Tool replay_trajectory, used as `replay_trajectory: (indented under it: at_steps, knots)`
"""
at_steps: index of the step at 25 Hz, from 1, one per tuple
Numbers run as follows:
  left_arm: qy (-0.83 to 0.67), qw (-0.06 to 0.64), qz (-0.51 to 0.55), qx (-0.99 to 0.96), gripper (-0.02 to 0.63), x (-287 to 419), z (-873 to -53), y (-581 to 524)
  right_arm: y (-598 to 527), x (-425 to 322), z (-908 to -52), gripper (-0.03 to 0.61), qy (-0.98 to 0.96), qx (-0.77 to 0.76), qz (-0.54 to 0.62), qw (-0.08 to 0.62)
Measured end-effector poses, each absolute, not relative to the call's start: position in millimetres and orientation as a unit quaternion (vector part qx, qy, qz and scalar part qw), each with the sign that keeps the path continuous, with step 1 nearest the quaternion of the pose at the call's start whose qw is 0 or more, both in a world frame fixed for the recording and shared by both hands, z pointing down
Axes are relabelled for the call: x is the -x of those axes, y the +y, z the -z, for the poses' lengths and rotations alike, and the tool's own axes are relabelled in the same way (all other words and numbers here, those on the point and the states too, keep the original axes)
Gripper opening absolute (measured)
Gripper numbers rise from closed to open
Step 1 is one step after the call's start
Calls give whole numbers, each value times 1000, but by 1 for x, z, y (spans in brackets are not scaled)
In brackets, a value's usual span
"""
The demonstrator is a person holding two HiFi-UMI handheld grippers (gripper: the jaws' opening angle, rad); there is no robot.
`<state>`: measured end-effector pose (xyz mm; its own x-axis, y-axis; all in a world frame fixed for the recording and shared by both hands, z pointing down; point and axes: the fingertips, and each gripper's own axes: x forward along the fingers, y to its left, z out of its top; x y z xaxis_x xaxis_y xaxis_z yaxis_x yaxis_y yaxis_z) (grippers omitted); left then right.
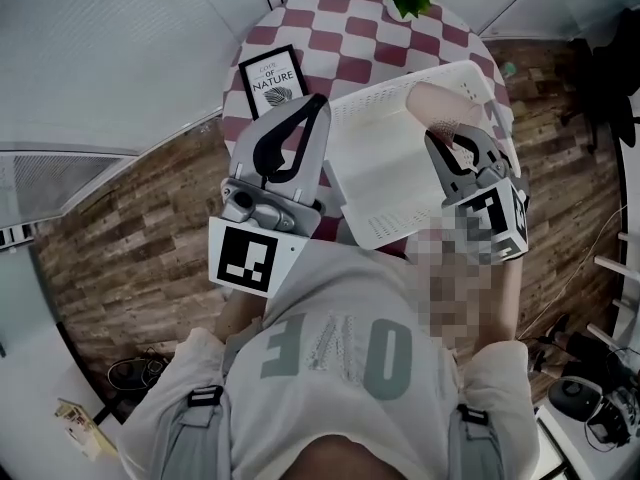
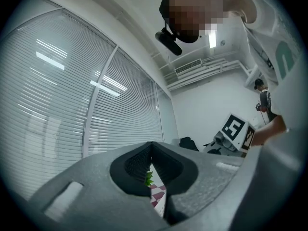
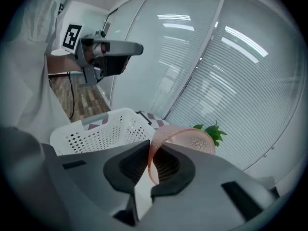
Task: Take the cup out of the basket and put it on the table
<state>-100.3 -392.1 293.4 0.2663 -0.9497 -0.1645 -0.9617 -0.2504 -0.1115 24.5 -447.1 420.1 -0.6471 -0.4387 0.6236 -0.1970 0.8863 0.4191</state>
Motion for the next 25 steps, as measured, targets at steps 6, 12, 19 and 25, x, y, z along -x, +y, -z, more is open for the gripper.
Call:
replay_trajectory:
  at_steps: [6, 12, 19, 25]
  knots:
    - [606, 101, -36, 788, 4, 100, -284, -389, -433, -18, -370, 28, -904, -229, 190, 308]
    - [607, 112, -63, 784, 4, 99, -260, -381, -412, -18, -335, 28, -917, -260, 181, 242]
    - [606, 135, -70, 781, 3, 94, -243, -373, -393, -27, -304, 28, -931, -313, 138, 130]
    - [608, 143, -67, 778, 3, 93, -241, -368, -385, -36, -290, 28, -931, -344, 112, 53]
